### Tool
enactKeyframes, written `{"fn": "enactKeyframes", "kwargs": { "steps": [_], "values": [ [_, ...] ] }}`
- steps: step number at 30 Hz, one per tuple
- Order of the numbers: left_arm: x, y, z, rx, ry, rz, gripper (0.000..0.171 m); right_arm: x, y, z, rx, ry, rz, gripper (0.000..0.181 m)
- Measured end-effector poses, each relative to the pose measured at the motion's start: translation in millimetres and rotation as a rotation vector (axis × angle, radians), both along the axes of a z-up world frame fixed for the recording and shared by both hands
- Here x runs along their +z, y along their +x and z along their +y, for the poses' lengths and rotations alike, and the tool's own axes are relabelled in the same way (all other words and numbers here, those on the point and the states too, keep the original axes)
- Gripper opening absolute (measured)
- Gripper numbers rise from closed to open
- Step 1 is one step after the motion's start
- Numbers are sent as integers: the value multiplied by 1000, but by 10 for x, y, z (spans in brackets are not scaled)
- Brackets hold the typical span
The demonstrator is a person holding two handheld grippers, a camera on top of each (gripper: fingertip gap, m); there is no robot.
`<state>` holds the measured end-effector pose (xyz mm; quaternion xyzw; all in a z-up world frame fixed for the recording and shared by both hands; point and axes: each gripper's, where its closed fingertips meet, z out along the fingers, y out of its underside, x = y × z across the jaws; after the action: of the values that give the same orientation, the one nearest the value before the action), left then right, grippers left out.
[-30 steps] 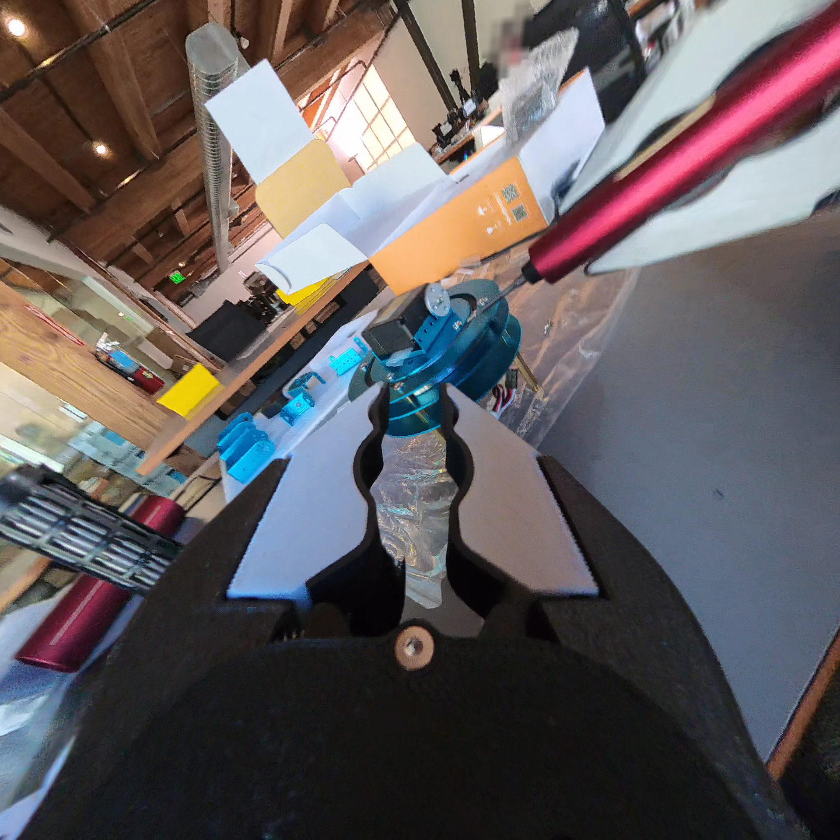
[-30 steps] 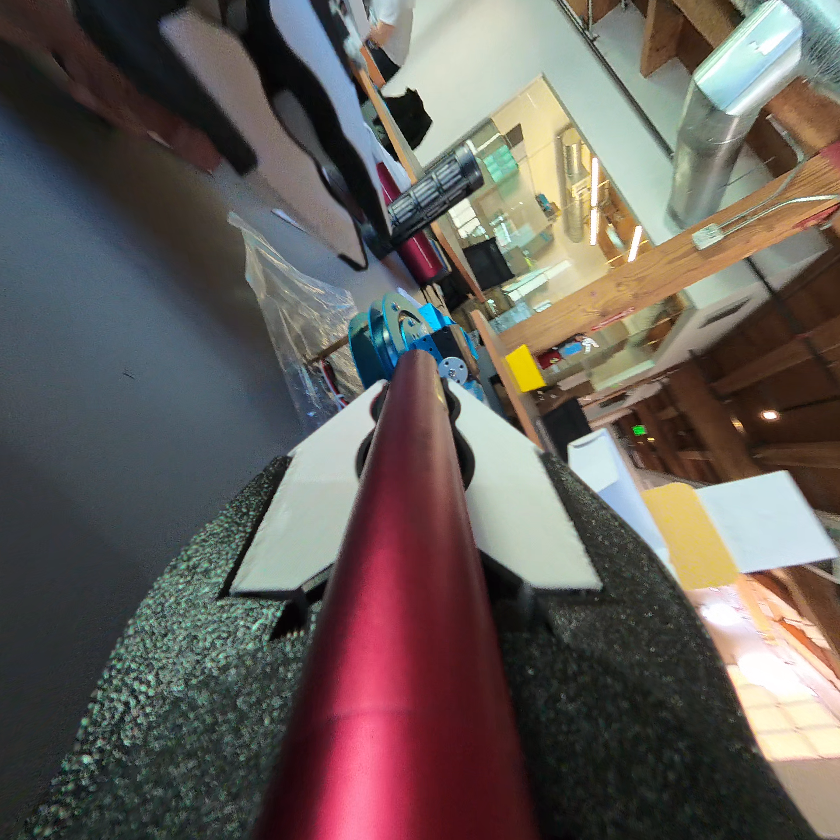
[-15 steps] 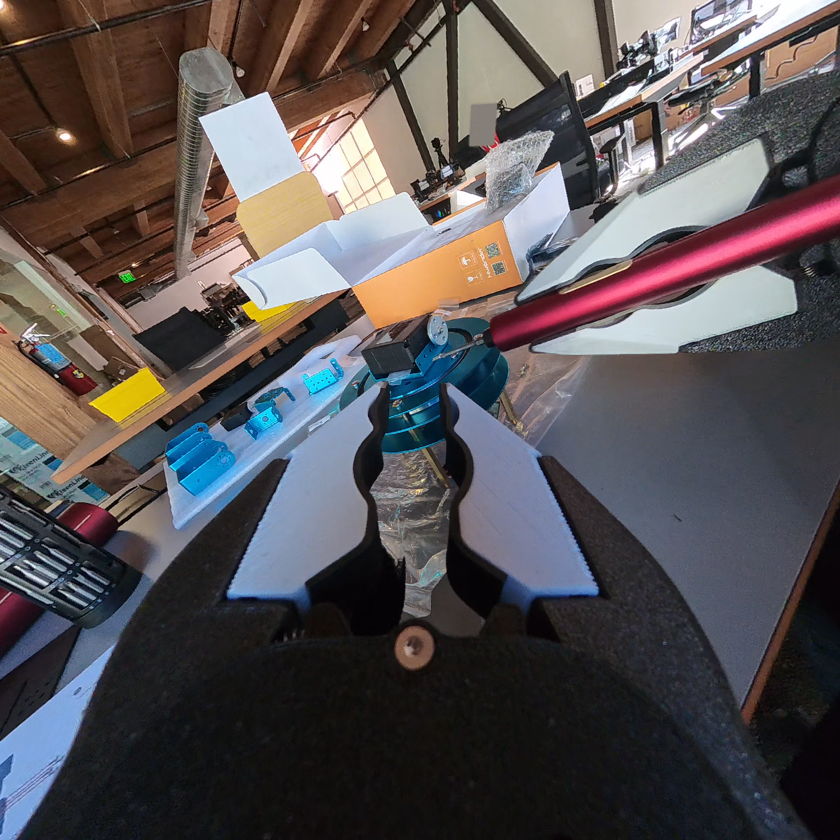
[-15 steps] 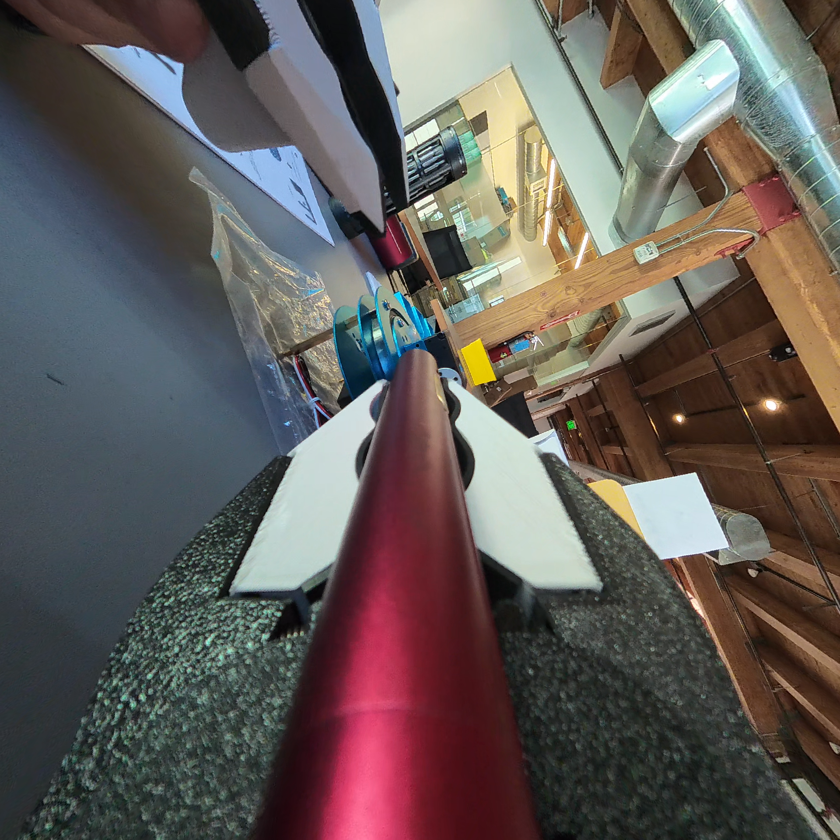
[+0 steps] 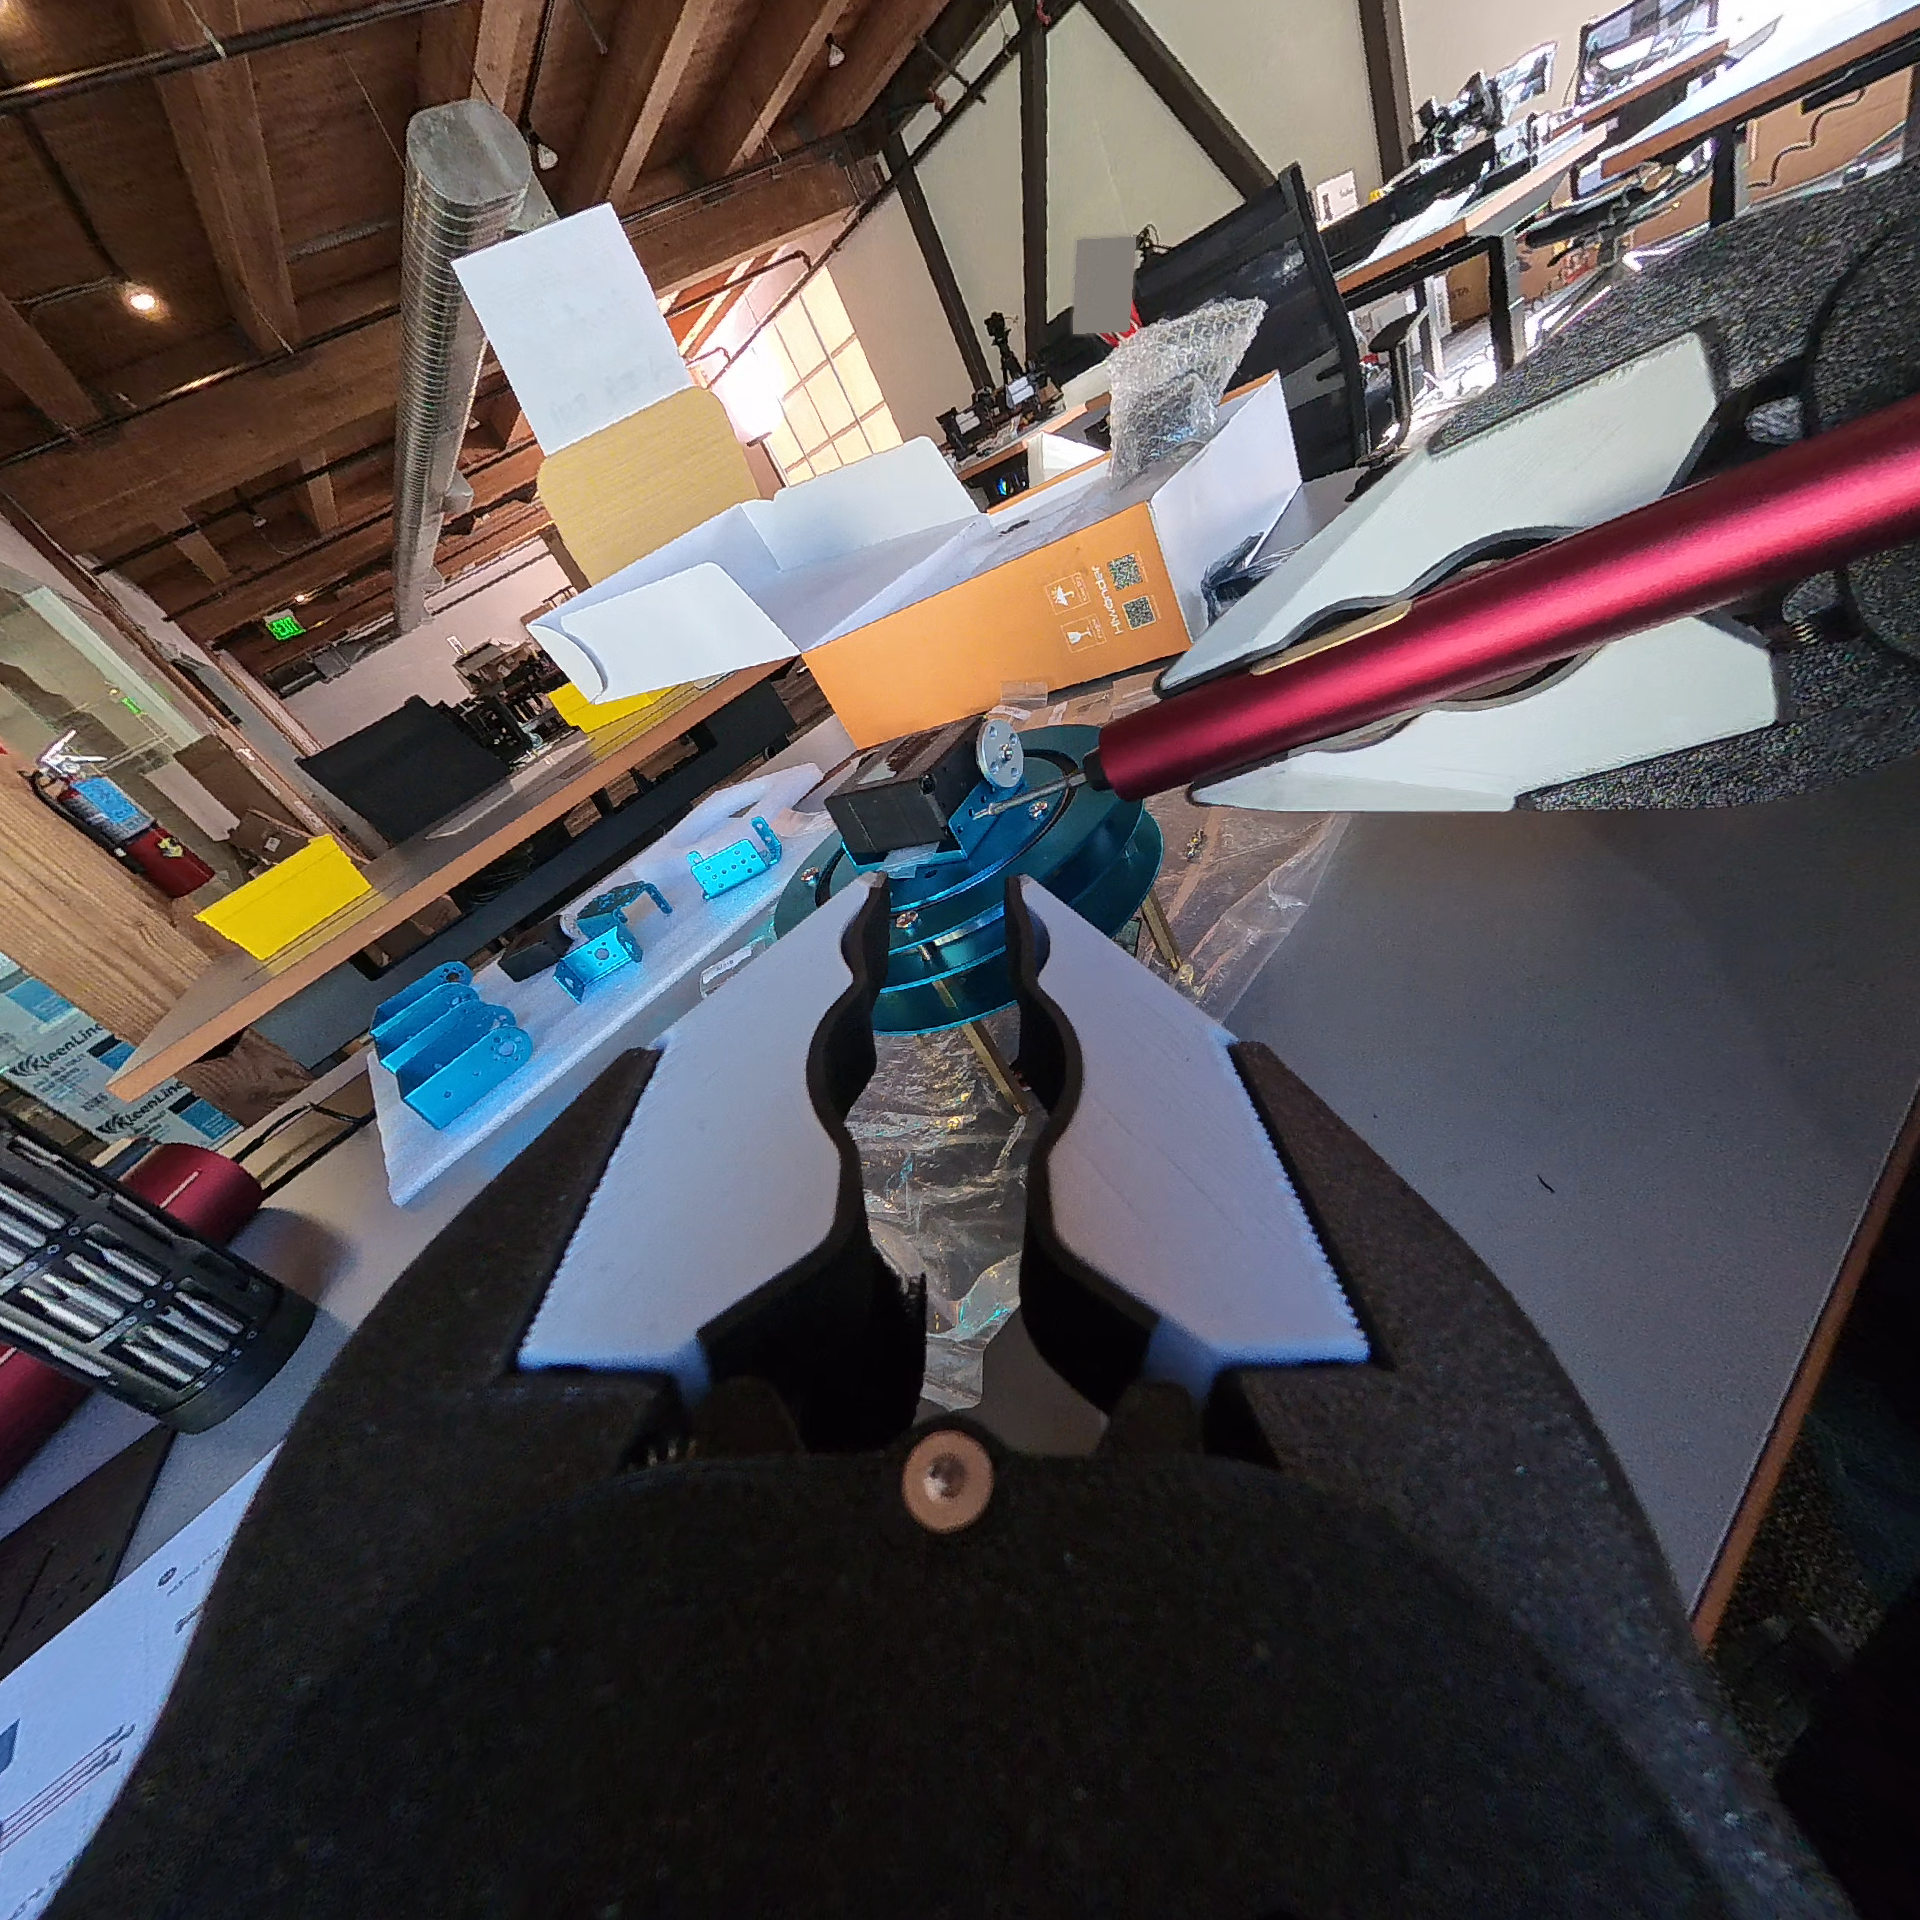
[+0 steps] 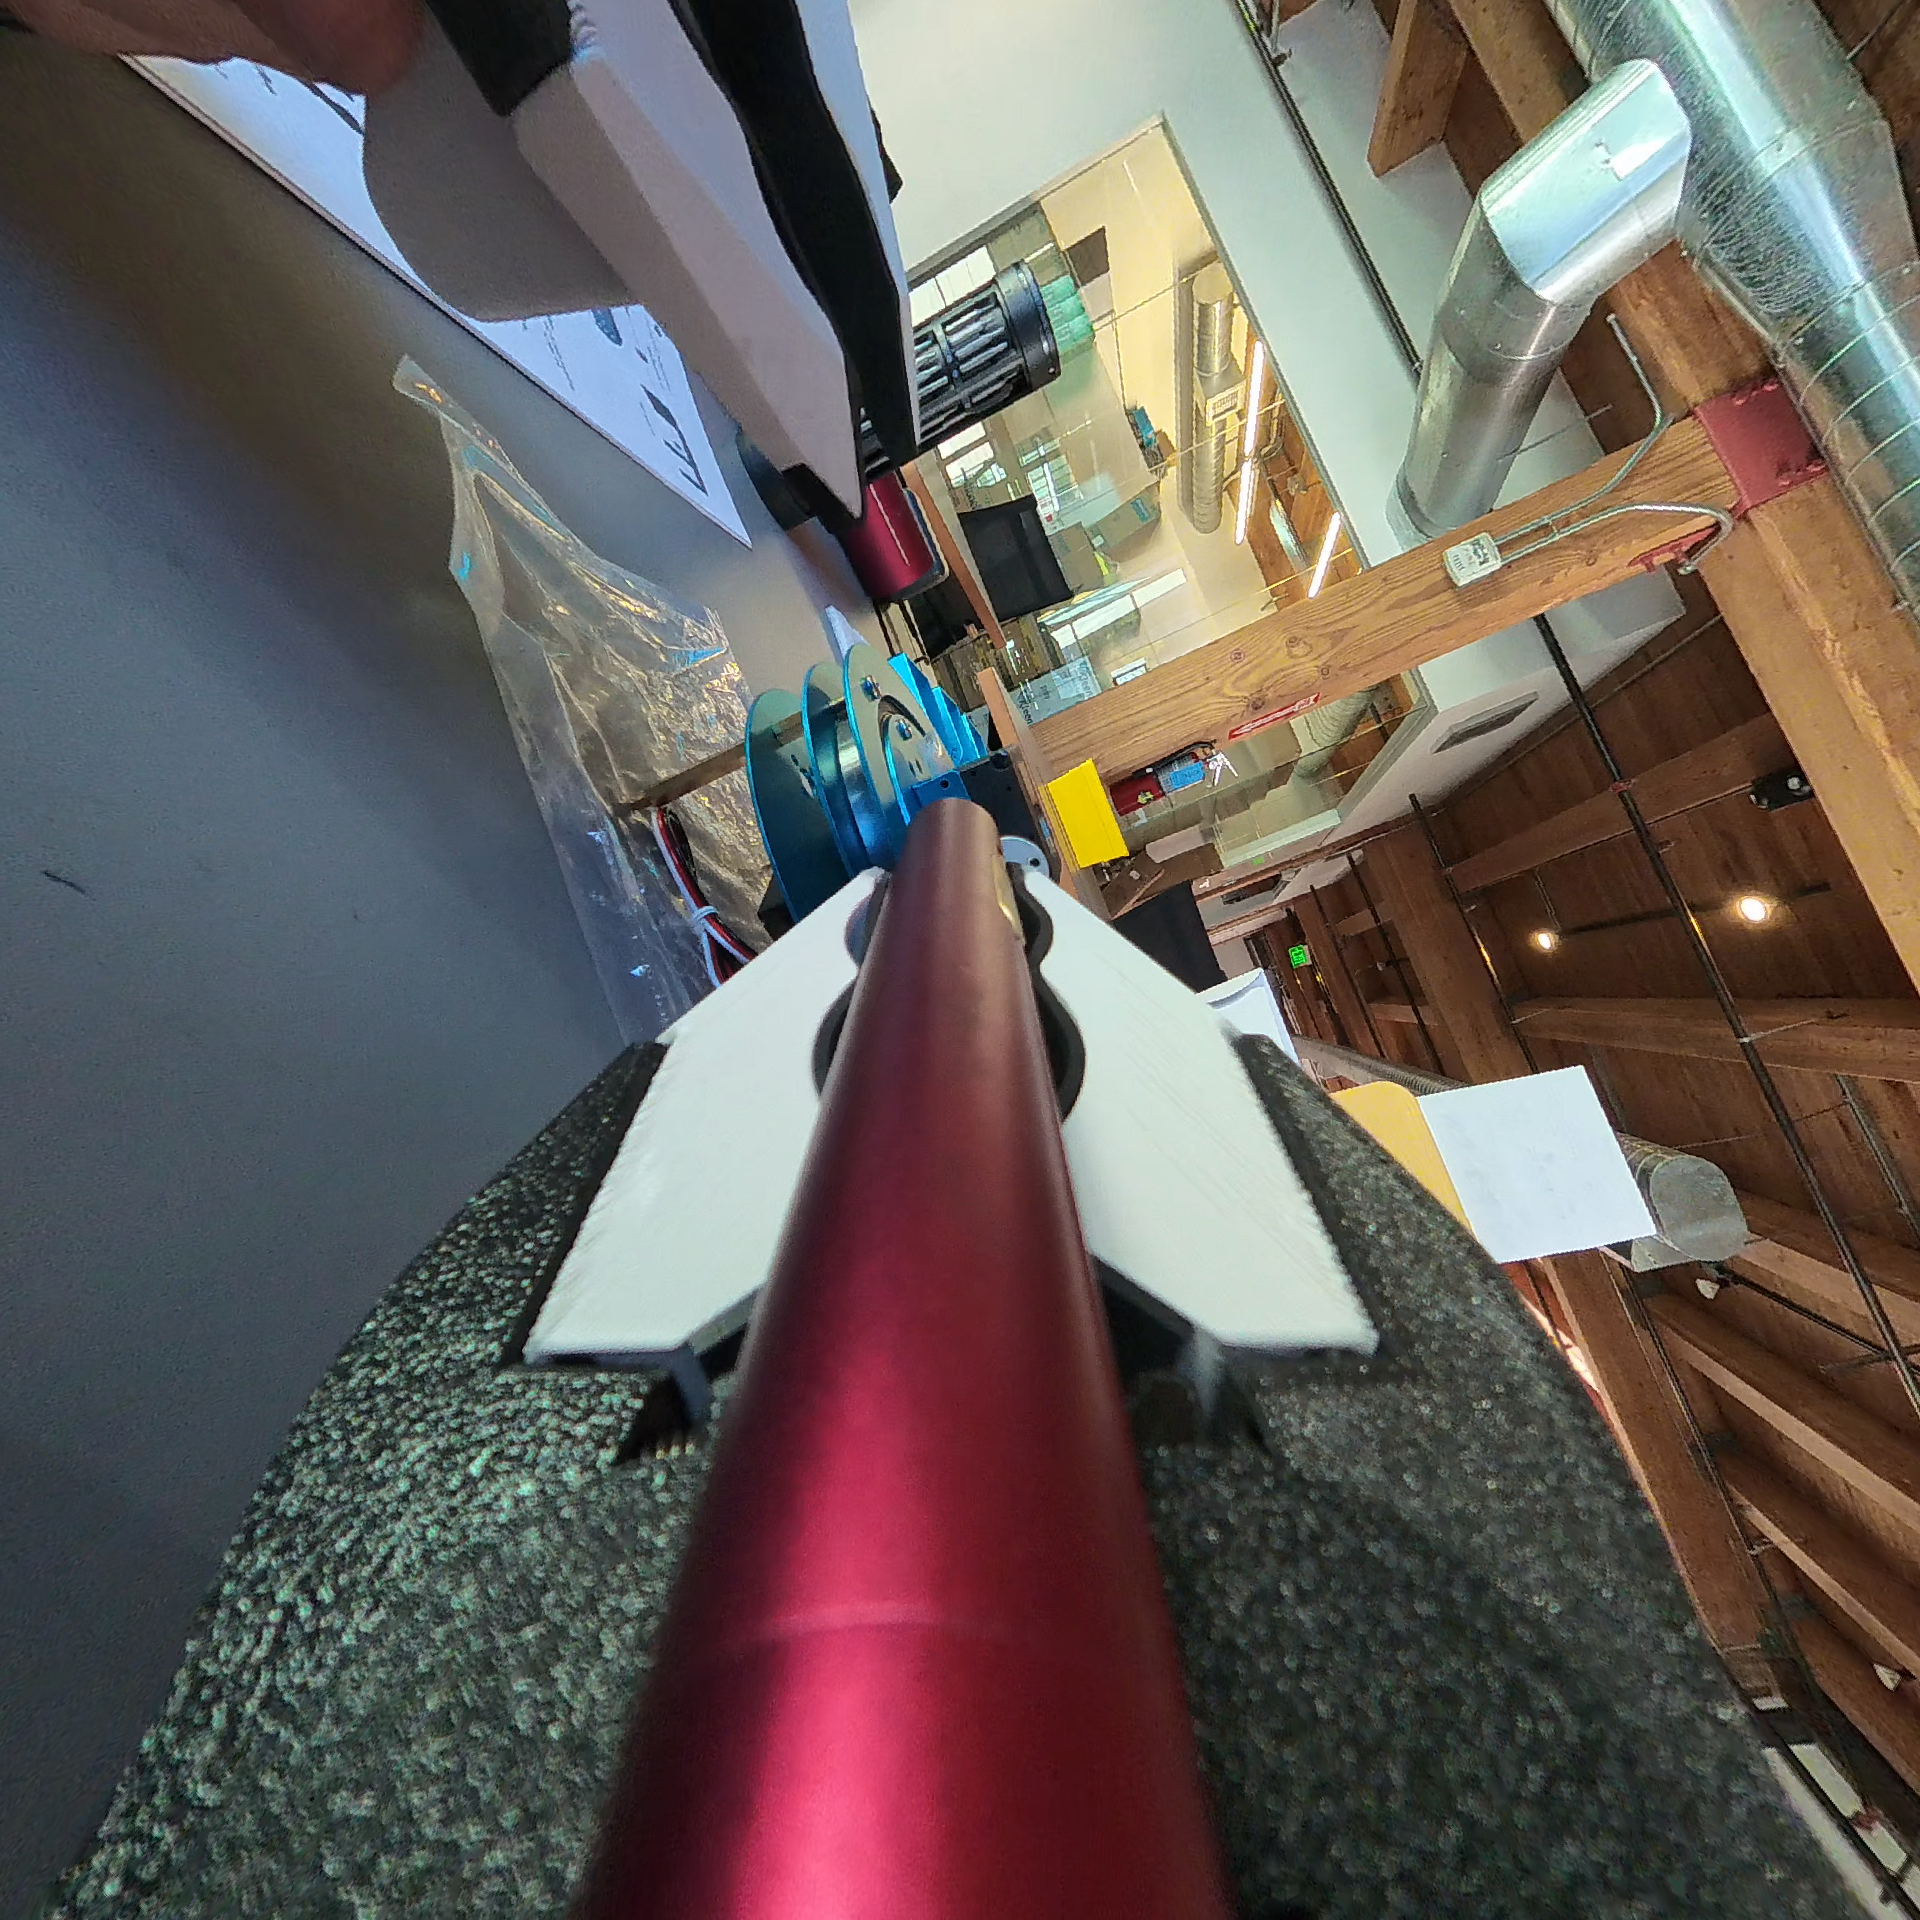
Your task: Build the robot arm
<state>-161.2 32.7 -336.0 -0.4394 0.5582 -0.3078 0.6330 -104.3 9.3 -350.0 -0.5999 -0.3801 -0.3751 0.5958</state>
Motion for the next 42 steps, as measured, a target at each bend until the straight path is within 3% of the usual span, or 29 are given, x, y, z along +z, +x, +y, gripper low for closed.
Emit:
{"fn": "enactKeyframes", "kwargs": {
  "steps": [42],
  "values": [
    [-36,32,-55,-29,6,24,20,-1,18,-14,-8,1,2,20]
  ]
}}
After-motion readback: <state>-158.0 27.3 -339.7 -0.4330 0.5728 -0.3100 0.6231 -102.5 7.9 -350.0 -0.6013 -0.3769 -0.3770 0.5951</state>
